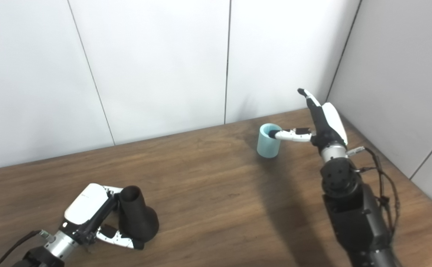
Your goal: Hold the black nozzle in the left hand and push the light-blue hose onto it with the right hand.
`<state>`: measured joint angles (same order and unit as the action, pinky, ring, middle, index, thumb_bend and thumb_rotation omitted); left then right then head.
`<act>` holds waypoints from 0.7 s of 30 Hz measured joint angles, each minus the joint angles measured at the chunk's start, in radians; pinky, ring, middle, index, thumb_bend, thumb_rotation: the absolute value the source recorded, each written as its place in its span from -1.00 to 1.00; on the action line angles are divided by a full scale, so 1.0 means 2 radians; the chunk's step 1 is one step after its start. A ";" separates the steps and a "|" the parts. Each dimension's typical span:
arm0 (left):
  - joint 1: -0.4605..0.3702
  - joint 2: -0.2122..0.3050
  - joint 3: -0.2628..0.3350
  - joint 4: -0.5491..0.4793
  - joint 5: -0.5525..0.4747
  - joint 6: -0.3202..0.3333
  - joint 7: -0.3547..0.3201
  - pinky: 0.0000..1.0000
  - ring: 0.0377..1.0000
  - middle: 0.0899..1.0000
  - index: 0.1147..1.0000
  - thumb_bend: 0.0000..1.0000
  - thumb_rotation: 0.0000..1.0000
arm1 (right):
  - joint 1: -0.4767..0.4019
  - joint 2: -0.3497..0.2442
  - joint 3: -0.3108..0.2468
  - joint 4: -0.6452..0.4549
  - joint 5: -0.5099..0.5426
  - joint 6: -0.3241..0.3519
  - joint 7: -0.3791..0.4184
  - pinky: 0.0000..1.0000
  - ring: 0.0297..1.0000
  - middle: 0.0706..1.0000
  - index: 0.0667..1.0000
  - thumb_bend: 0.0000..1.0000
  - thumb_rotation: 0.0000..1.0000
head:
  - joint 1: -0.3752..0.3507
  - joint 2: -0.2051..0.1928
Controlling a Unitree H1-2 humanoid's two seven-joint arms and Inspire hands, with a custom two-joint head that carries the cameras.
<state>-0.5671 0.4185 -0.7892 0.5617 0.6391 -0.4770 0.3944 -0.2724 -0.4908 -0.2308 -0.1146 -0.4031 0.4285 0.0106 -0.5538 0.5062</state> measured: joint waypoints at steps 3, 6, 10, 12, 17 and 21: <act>0.002 0.002 0.001 -0.001 -0.001 0.000 0.001 -0.41 -0.32 -0.29 -0.12 0.04 -1.00 | -0.001 -0.013 0.000 0.008 0.021 0.000 0.017 0.62 0.84 0.91 0.93 0.82 -0.61 | -0.001 0.000; 0.002 0.003 -0.001 -0.001 -0.002 0.000 0.002 -0.40 -0.32 -0.28 -0.12 0.04 -1.00 | -0.003 -0.013 0.002 0.011 0.048 0.000 0.034 0.60 0.81 0.89 0.91 0.82 -0.69 | 0.000 0.001; 0.001 0.004 -0.002 -0.002 -0.005 0.000 0.001 -0.40 -0.31 -0.27 -0.12 0.04 -1.00 | -0.009 -0.014 0.023 0.017 0.049 0.000 0.038 0.50 0.79 0.89 0.89 0.86 -0.70 | 0.001 0.001; 0.001 0.005 -0.004 -0.002 -0.008 0.000 0.001 -0.39 -0.30 -0.27 -0.12 0.04 -1.00 | -0.013 -0.015 0.037 0.036 0.041 -0.003 0.038 0.47 0.74 0.85 0.86 0.91 -0.65 | 0.001 0.001; 0.001 0.006 -0.006 -0.005 -0.014 0.000 -0.001 -0.41 -0.31 -0.28 -0.12 0.04 -1.00 | -0.014 -0.014 0.043 0.069 0.032 -0.006 0.020 0.44 0.70 0.78 0.78 0.80 -0.79 | 0.008 0.002; 0.002 0.009 -0.006 -0.006 -0.017 0.000 -0.003 -0.39 -0.29 -0.28 -0.12 0.04 -1.00 | -0.023 -0.001 0.034 0.086 0.035 -0.011 -0.003 0.45 0.69 0.76 0.76 0.77 -0.76 | 0.008 0.002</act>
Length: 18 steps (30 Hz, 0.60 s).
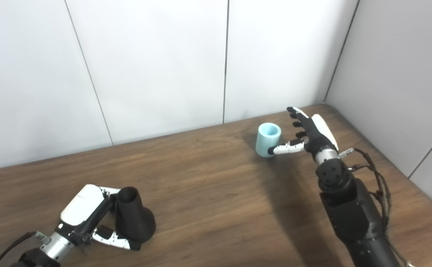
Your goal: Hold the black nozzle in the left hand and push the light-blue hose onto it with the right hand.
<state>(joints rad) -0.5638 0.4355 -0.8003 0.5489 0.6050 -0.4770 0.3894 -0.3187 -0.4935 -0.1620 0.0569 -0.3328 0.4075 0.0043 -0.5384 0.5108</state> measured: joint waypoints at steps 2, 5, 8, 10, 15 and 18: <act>0.000 0.001 0.000 -0.001 -0.002 0.000 -0.001 -0.39 -0.29 -0.28 -0.12 0.04 -1.00 | -0.007 0.006 0.000 0.011 0.000 -0.001 -0.007 0.43 0.66 0.75 0.76 0.75 -0.77 | 0.000 0.000; 0.000 0.002 -0.003 -0.002 -0.003 0.000 0.000 -0.39 -0.30 -0.28 -0.12 0.04 -1.00 | -0.013 0.017 0.003 0.019 0.000 -0.006 -0.016 0.42 0.64 0.74 0.75 0.75 -0.78 | -0.002 0.001; -0.001 0.003 -0.005 -0.003 -0.008 0.000 -0.001 -0.39 -0.30 -0.28 -0.12 0.04 -1.00 | -0.016 0.019 0.004 0.031 0.000 -0.010 -0.025 0.38 0.59 0.73 0.74 0.73 -0.81 | -0.002 0.002; -0.001 0.005 -0.007 -0.004 -0.011 0.000 -0.001 -0.40 -0.31 -0.29 -0.12 0.04 -1.00 | -0.017 0.019 0.003 0.038 0.000 -0.011 -0.029 0.27 0.46 0.72 0.74 0.73 -0.84 | -0.002 0.001; -0.002 0.007 -0.011 -0.004 -0.016 0.000 0.001 -0.41 -0.32 -0.30 -0.12 0.04 -1.00 | -0.022 0.018 0.004 0.063 0.004 -0.025 -0.036 0.46 0.65 0.70 0.74 0.74 -0.78 | -0.002 0.002; -0.002 0.007 -0.013 -0.003 -0.017 0.000 0.002 -0.42 -0.33 -0.29 -0.12 0.04 -1.00 | -0.027 0.018 0.011 0.082 0.005 -0.040 -0.036 0.44 0.62 0.69 0.75 0.77 -0.78 | 0.001 0.002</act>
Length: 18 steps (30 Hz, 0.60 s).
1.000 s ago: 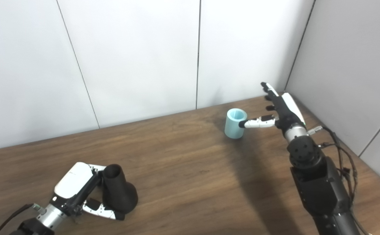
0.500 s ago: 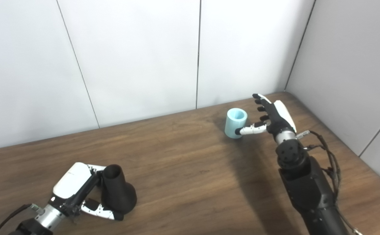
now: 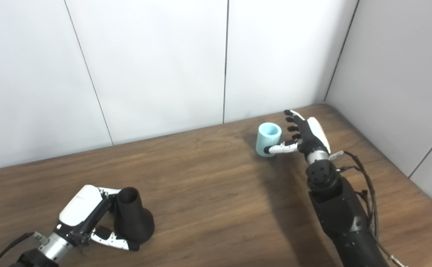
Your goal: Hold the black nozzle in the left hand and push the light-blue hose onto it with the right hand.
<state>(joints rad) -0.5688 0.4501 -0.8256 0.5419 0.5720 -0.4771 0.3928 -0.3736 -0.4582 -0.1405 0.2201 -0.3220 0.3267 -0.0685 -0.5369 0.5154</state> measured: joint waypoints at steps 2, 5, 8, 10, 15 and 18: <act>0.000 0.000 0.000 0.000 0.000 0.000 0.000 -0.40 -0.31 -0.28 -0.12 0.04 -1.00 | -0.005 0.000 0.001 0.016 0.005 -0.013 0.000 0.43 0.61 0.71 0.75 0.78 -0.77 | 0.002 0.000; 0.000 0.001 0.000 -0.001 0.000 0.000 0.000 -0.40 -0.30 -0.28 -0.12 0.04 -1.00 | -0.013 0.002 0.003 0.032 0.011 -0.017 -0.002 0.39 0.58 0.69 0.73 0.81 -0.77 | 0.002 0.001; 0.001 0.001 0.001 -0.002 0.000 0.000 -0.001 -0.40 -0.29 -0.27 -0.12 0.04 -1.00 | -0.017 0.003 0.010 0.047 0.011 -0.027 -0.006 0.42 0.59 0.68 0.74 0.78 -0.80 | 0.006 0.004; 0.002 0.001 0.002 -0.004 -0.001 0.000 -0.002 -0.40 -0.29 -0.27 -0.12 0.04 -1.00 | -0.018 0.004 0.017 0.056 0.011 -0.029 -0.006 0.41 0.59 0.67 0.74 0.77 -0.81 | 0.006 0.004; 0.007 0.007 0.004 -0.012 -0.002 0.000 -0.004 -0.39 -0.29 -0.27 -0.12 0.04 -1.00 | -0.026 0.003 0.030 0.076 0.010 -0.049 -0.012 0.39 0.57 0.61 0.68 0.81 -0.76 | 0.008 0.008; 0.008 0.008 0.004 -0.013 -0.002 0.000 -0.003 -0.39 -0.30 -0.26 -0.12 0.04 -1.00 | -0.032 0.004 0.038 0.089 0.005 -0.056 -0.023 0.37 0.52 0.57 0.62 0.80 -0.74 | 0.008 0.008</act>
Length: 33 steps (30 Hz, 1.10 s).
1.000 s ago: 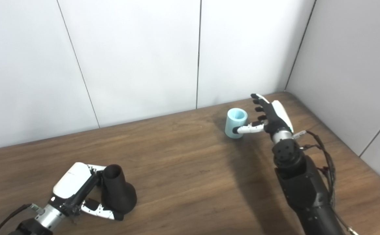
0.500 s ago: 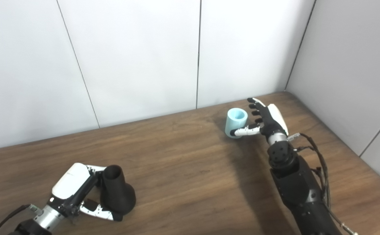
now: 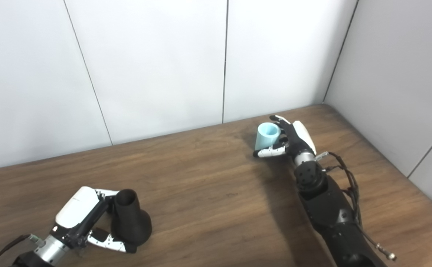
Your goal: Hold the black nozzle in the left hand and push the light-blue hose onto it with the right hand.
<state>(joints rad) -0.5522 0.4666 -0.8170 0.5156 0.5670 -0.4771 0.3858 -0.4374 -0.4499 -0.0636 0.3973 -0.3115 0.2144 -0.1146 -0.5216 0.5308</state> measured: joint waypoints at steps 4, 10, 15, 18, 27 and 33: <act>0.000 0.001 0.000 0.000 0.000 0.000 0.000 -0.40 -0.31 -0.28 -0.12 0.04 -1.00 | -0.003 -0.001 0.010 0.010 -0.011 -0.011 -0.005 0.33 0.45 0.47 0.44 0.72 -0.80 | 0.001 0.002; 0.002 0.002 0.000 -0.003 0.000 0.000 0.000 -0.41 -0.32 -0.29 -0.12 0.04 -1.00 | -0.008 -0.005 0.011 0.025 -0.010 -0.032 -0.006 -0.05 0.00 -0.10 0.05 0.16 -1.00 | 0.002 0.008; 0.002 0.003 0.000 -0.004 0.000 0.000 0.000 -0.41 -0.32 -0.29 -0.12 0.04 -1.00 | -0.009 0.004 0.011 0.040 -0.010 -0.061 -0.026 -0.30 -0.24 -0.15 0.00 0.03 -1.00 | 0.003 0.011; 0.002 0.003 0.000 -0.004 0.000 0.000 0.000 -0.41 -0.32 -0.29 -0.12 0.04 -1.00 | -0.009 0.007 0.014 0.043 -0.012 -0.071 -0.034 -0.32 -0.26 -0.17 0.01 0.03 -1.00 | 0.003 0.012; 0.003 0.003 0.003 -0.006 0.000 0.000 -0.002 -0.39 -0.30 -0.28 -0.12 0.04 -1.00 | -0.003 0.009 0.015 0.032 -0.018 -0.070 -0.047 -0.30 -0.25 -0.16 0.01 0.03 -1.00 | 0.006 0.014; 0.005 0.004 0.005 -0.007 0.000 0.000 -0.003 -0.43 -0.35 -0.31 -0.12 0.04 -1.00 | 0.019 0.022 0.013 -0.048 -0.004 -0.040 -0.022 -0.33 -0.26 -0.11 0.01 0.03 -1.00 | 0.020 0.016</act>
<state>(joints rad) -0.5417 0.4749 -0.8070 0.5009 0.5668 -0.4772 0.3799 -0.3986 -0.4060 -0.0378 0.3019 -0.3200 0.1346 -0.1583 -0.4818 0.5629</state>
